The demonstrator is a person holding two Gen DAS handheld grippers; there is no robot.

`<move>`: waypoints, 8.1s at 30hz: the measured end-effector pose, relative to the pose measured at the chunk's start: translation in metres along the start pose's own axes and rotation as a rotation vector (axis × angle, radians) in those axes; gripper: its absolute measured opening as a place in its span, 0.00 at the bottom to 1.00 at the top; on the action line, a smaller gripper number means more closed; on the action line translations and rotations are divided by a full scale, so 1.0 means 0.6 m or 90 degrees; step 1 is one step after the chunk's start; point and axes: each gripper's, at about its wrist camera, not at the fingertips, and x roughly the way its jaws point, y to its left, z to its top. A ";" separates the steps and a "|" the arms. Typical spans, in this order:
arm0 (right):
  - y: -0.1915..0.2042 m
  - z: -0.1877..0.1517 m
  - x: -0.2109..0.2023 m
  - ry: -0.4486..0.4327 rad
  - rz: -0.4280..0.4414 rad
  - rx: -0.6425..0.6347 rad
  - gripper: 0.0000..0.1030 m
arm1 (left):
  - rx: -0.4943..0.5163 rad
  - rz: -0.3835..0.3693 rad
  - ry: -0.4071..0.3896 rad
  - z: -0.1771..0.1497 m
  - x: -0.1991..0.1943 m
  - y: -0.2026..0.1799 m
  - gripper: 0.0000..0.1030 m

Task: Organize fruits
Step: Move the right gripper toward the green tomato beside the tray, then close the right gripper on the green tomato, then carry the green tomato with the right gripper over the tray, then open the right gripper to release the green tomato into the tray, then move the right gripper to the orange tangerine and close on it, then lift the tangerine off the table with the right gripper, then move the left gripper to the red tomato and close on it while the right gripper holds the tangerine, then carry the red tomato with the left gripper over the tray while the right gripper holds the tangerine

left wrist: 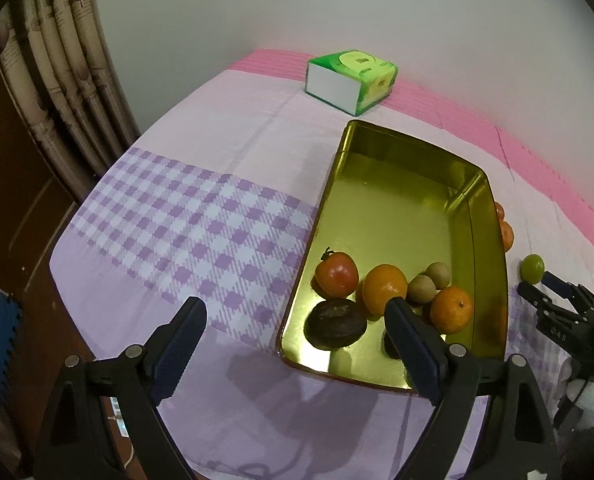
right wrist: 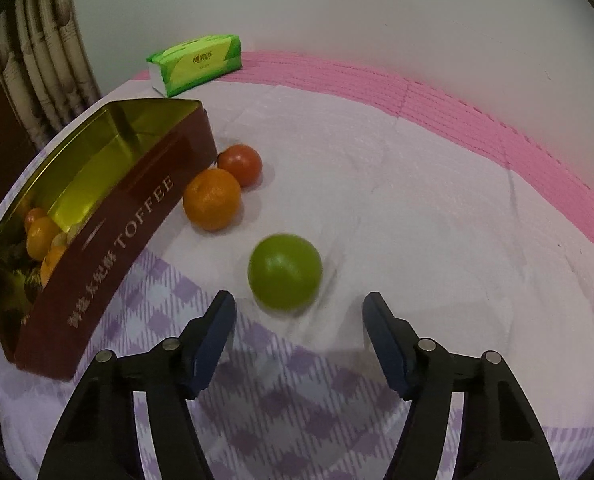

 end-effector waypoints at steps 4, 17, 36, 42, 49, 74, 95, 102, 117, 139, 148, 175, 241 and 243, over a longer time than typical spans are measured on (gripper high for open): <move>0.004 0.015 0.008 0.000 -0.008 0.000 0.53 | -0.007 0.005 -0.002 -0.002 -0.003 0.006 0.86; 0.023 0.042 0.024 0.010 -0.016 -0.007 0.36 | -0.035 0.004 -0.005 -0.002 -0.003 0.023 0.87; 0.163 0.122 -0.048 -0.051 0.100 -0.079 0.36 | -0.080 0.025 -0.025 0.003 -0.009 0.050 0.89; 0.226 0.129 -0.031 -0.035 0.132 -0.115 0.36 | -0.088 0.029 -0.026 0.004 -0.010 0.054 0.91; 0.259 0.133 0.009 -0.009 0.137 -0.138 0.36 | -0.095 0.032 -0.024 0.005 -0.005 0.056 0.91; 0.285 0.137 0.058 0.035 0.120 -0.156 0.37 | -0.104 0.032 -0.011 0.001 0.004 0.058 0.92; 0.165 0.135 -0.045 -0.051 0.110 -0.079 0.48 | -0.102 0.037 -0.012 0.003 0.004 0.054 0.92; 0.088 0.097 -0.020 -0.017 0.068 -0.035 0.48 | -0.097 0.040 -0.013 0.002 0.003 0.052 0.92; 0.085 0.092 0.057 -0.002 0.049 -0.022 0.48 | -0.094 0.042 -0.014 0.002 0.004 0.047 0.92; 0.072 0.088 0.069 -0.040 0.036 -0.012 0.39 | -0.066 0.049 -0.018 0.001 0.015 0.035 0.92; -0.010 0.066 0.059 -0.046 -0.012 0.040 0.39 | -0.055 0.053 -0.026 0.001 0.014 0.030 0.92; -0.288 -0.001 0.022 -0.051 -0.137 0.166 0.39 | 0.143 -0.087 -0.043 0.066 0.006 -0.265 0.91; -0.291 -0.017 0.005 -0.064 -0.114 0.171 0.45 | 0.119 -0.105 0.149 0.156 0.187 -0.408 0.26; -0.289 -0.015 0.006 -0.062 -0.117 0.167 0.46 | 0.117 -0.115 0.141 0.151 0.167 -0.397 0.26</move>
